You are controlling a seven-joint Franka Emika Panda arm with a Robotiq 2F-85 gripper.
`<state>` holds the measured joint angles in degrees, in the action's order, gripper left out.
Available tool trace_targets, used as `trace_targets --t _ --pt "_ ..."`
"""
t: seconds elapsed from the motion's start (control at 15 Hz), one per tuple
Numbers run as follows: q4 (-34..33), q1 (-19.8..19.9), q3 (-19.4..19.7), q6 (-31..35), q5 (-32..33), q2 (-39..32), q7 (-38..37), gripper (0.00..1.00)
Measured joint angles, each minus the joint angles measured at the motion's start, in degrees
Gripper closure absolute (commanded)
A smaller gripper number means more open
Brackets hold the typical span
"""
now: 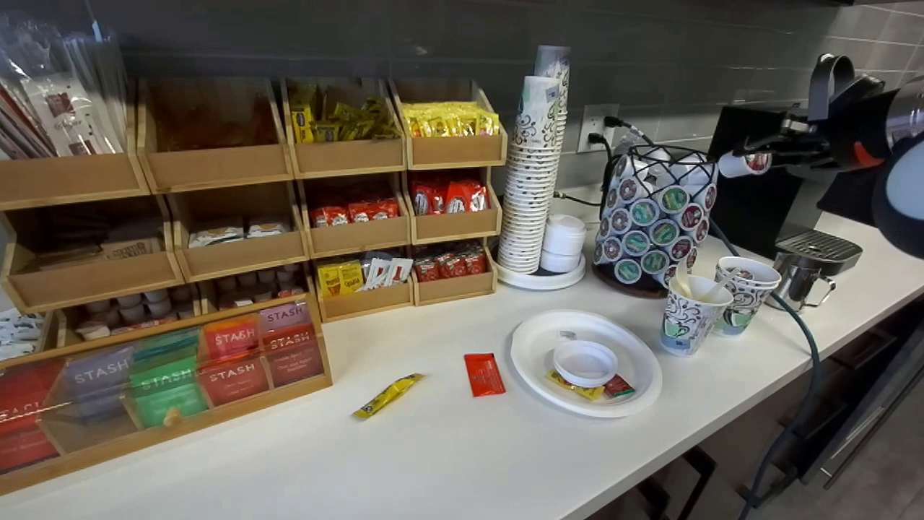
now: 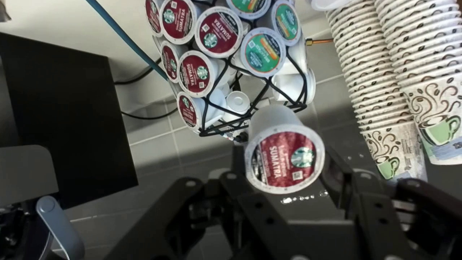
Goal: Pick up the coffee capsule from the white plate and put it in the rack of coffee capsules
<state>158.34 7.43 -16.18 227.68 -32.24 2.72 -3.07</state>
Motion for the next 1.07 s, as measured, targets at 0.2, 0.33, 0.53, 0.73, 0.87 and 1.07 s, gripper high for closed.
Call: trace_targets --t 0.2,0.33,0.53,0.73,0.87,1.07 --pt "0.08 -4.68 2.30 10.39 -1.90 -5.48 1.63 0.71" --pt "0.00 -6.83 4.26 14.87 -2.14 -8.69 1.67 0.71" --pt "-2.01 -8.47 7.28 14.23 -2.37 -9.84 3.32 0.71" --pt "-4.48 -9.51 8.98 13.82 -2.36 -10.13 5.23 0.71" --pt "-5.49 -10.25 9.34 13.82 -2.30 -11.32 5.78 0.71" --pt "-5.97 -11.56 9.52 13.82 -2.28 -14.26 6.04 0.71"
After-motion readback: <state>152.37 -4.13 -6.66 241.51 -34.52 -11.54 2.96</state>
